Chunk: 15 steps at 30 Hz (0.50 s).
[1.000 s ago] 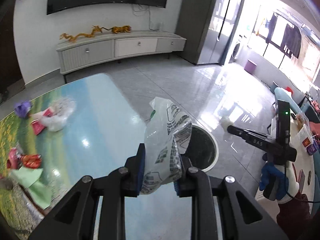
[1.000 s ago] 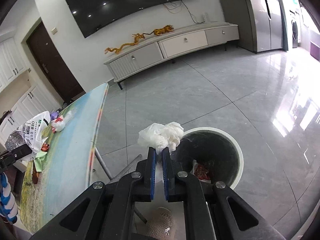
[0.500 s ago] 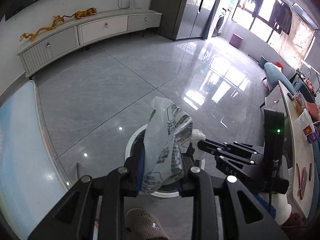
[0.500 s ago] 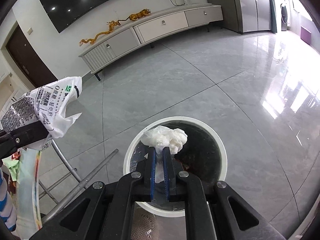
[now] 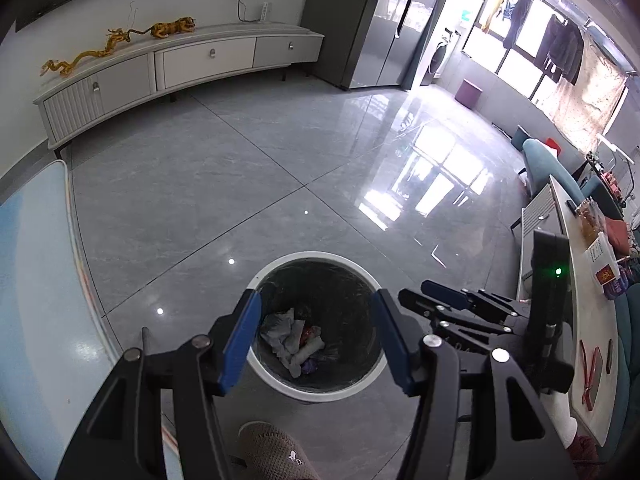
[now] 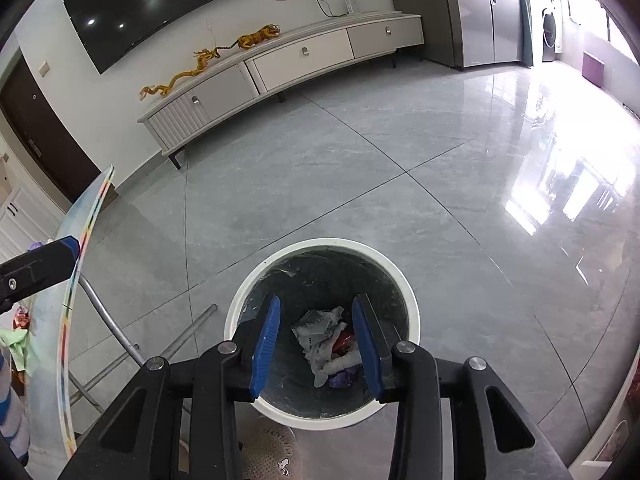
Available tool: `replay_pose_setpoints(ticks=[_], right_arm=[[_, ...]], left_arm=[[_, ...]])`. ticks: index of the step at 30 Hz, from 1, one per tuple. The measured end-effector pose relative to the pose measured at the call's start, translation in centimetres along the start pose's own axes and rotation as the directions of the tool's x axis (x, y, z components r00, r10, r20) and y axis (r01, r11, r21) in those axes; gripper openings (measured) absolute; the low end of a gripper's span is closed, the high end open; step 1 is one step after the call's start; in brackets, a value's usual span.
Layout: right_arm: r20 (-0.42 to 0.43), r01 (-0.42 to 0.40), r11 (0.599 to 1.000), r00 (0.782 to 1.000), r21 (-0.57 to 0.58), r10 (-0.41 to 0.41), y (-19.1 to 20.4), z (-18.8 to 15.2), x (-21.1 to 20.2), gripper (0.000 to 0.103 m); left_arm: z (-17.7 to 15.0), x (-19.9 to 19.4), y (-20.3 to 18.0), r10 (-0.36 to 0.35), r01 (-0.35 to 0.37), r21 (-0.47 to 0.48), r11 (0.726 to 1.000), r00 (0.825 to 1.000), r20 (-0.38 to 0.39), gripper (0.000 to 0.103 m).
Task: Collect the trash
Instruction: 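Carry the plastic bag to the bin and release it with the left gripper, then return both open tools to the table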
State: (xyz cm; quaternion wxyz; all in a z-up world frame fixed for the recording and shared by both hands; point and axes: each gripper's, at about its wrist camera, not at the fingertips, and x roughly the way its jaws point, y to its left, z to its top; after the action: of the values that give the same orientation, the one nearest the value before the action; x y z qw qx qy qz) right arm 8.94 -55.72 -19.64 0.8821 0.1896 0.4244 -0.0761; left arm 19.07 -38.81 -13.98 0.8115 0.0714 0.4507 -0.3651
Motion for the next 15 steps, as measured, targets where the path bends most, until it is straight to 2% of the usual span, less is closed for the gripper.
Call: replay_pose_setpoints(ticks=[5,15], right_arm=[[0.073,-0.028,1.000,0.997,-0.009,0.029,1.5,0.5,-3.9,0.036],[0.200,-0.069,0.992,0.976,-0.107,0.089,7.3,0.8,-11.5,0.039]], left_arm=[[-1.1,-4.3,0.7,0.051,-0.052,0.011,0.999,0.997,0.055,0.056],[-5.7,-13.6,4.3,0.153,-0.153,-0.015,0.988,0.974,0.167,0.057]])
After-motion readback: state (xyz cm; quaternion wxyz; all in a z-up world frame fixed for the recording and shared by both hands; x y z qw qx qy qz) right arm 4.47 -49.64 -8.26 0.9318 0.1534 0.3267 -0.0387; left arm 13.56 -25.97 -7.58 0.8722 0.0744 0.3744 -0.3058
